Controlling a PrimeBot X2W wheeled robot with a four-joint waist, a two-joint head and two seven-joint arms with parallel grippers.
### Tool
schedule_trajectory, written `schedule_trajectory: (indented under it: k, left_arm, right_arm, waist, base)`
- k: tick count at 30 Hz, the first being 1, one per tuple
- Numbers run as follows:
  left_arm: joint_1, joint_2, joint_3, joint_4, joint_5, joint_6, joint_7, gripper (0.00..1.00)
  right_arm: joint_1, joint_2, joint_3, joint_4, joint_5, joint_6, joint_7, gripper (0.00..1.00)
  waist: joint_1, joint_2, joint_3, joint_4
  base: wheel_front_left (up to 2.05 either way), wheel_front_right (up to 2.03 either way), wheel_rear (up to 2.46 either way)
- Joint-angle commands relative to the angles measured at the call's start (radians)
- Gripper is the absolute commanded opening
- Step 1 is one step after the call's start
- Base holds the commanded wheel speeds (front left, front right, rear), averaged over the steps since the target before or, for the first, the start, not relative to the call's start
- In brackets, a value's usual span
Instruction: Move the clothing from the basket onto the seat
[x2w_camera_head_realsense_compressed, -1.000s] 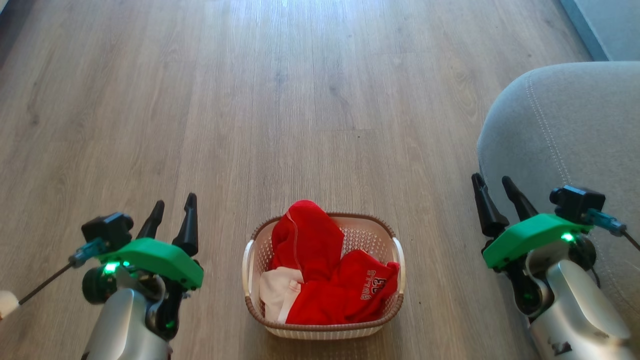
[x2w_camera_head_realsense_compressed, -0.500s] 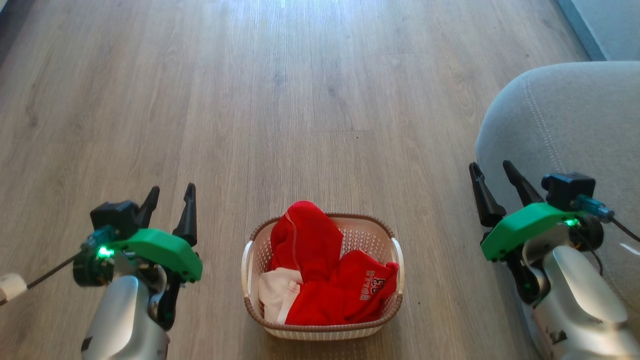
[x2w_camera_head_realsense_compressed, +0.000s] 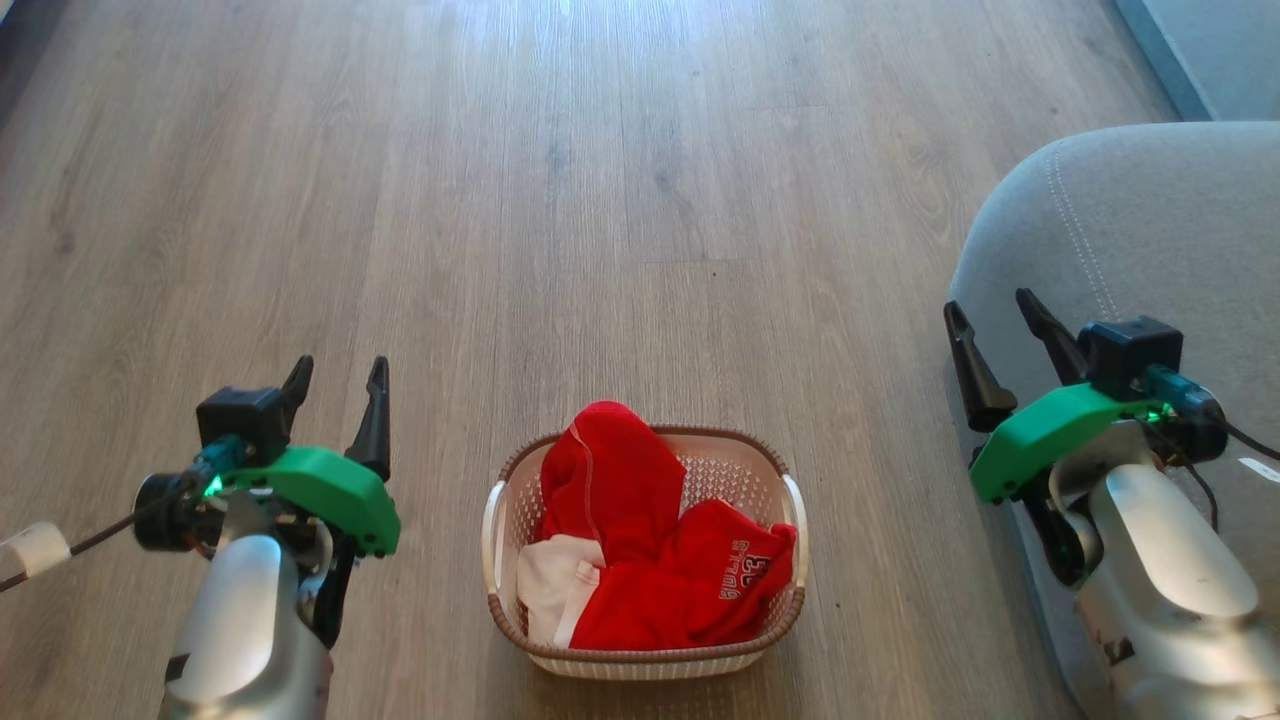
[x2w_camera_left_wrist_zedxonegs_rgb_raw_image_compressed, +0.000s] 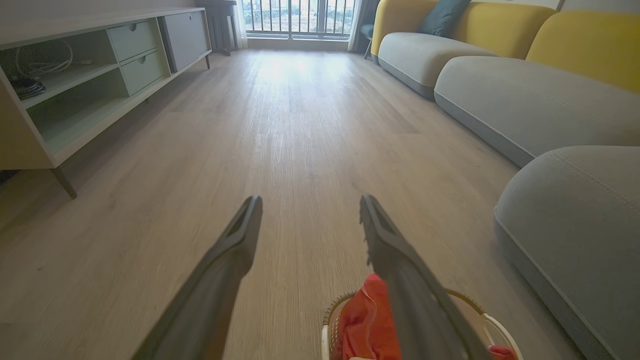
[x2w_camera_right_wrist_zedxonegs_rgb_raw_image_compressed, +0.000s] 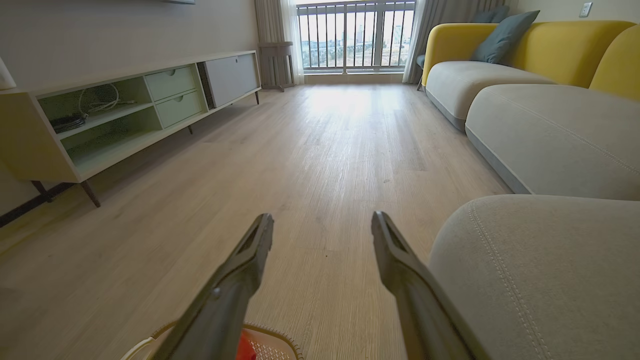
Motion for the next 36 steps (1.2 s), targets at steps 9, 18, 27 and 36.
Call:
schedule_trajectory:
  k: [9,18,27,36]
  left_arm:
    - [-0.047,0.014,0.055,-0.019,0.005,0.012,-0.013,1.0]
    - [-0.038,0.012,0.046,-0.018,0.015,0.01,-0.013,1.0]
    - [-0.044,0.01,-0.014,-0.007,-0.016,0.005,-0.013,1.0]
    - [-0.125,0.01,-0.138,-0.024,-0.124,0.011,-0.013,1.0]
  right_arm:
    - [-0.031,0.003,-0.046,-0.021,-0.035,0.0,-0.01,1.0]
    - [-0.026,0.011,-0.073,-0.064,-0.068,0.0,-0.01,1.0]
    - [-0.06,0.03,-0.1,-0.17,-0.105,0.0,-0.01,1.0]
    - [-0.172,0.043,-0.112,-0.313,-0.144,0.0,-0.01,1.0]
  waist:
    - [0.0,0.0,0.001,-0.003]
    - [0.0,0.0,0.016,-0.004]
    - [0.0,0.0,0.133,-0.024]
    - [0.0,0.0,0.386,-0.064]
  base:
    - [0.0,0.0,0.0]
    - [0.0,0.0,0.0]
    - [0.0,0.0,0.0]
    - [0.0,0.0,0.0]
